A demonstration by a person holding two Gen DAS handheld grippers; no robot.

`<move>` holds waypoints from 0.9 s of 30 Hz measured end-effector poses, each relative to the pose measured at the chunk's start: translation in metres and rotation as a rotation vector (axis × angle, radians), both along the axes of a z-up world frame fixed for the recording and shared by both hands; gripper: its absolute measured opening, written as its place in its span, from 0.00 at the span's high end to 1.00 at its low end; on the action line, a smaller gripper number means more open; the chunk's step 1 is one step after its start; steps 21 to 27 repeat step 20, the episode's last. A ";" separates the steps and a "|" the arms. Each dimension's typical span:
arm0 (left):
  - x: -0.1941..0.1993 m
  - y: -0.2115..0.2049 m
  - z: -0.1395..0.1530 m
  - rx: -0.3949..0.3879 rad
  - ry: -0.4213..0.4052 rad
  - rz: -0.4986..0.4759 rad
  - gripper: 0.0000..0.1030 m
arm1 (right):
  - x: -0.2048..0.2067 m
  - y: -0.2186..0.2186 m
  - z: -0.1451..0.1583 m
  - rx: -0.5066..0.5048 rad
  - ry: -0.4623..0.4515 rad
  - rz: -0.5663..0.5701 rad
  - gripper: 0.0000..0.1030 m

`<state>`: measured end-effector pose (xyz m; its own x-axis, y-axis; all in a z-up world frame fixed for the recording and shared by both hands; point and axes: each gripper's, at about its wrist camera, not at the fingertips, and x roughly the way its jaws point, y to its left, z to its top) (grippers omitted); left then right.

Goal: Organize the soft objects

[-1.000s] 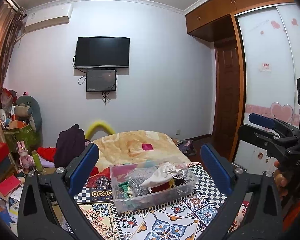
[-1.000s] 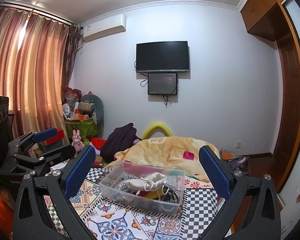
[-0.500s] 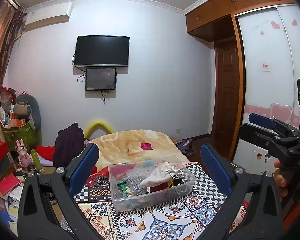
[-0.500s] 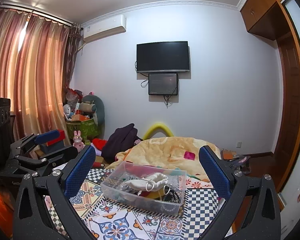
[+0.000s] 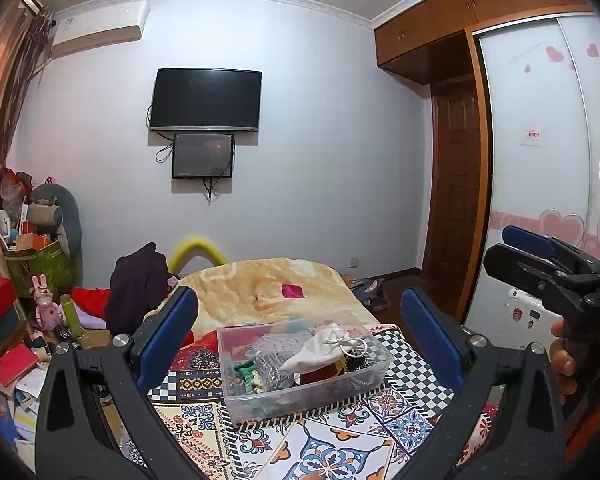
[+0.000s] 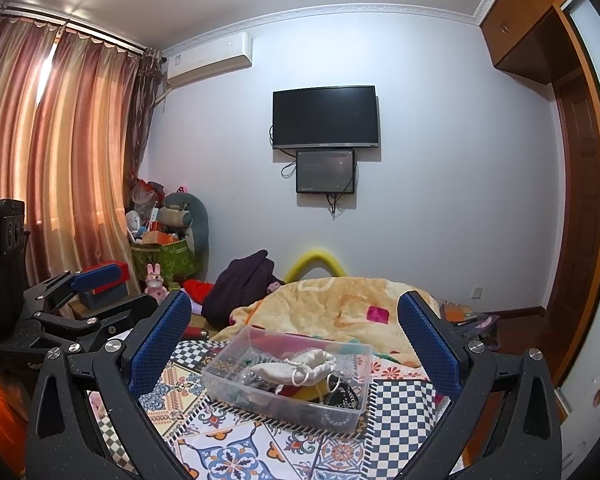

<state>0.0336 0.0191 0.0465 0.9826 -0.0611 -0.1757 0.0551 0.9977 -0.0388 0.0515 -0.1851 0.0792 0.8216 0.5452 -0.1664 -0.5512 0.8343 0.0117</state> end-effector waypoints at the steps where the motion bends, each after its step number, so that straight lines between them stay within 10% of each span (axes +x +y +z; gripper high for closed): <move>1: 0.000 0.000 0.000 -0.002 0.002 -0.002 0.00 | 0.000 0.000 0.000 0.000 0.001 0.001 0.00; 27: -0.002 0.001 0.002 -0.005 0.021 -0.009 0.00 | 0.001 0.001 0.000 -0.001 0.005 0.001 0.00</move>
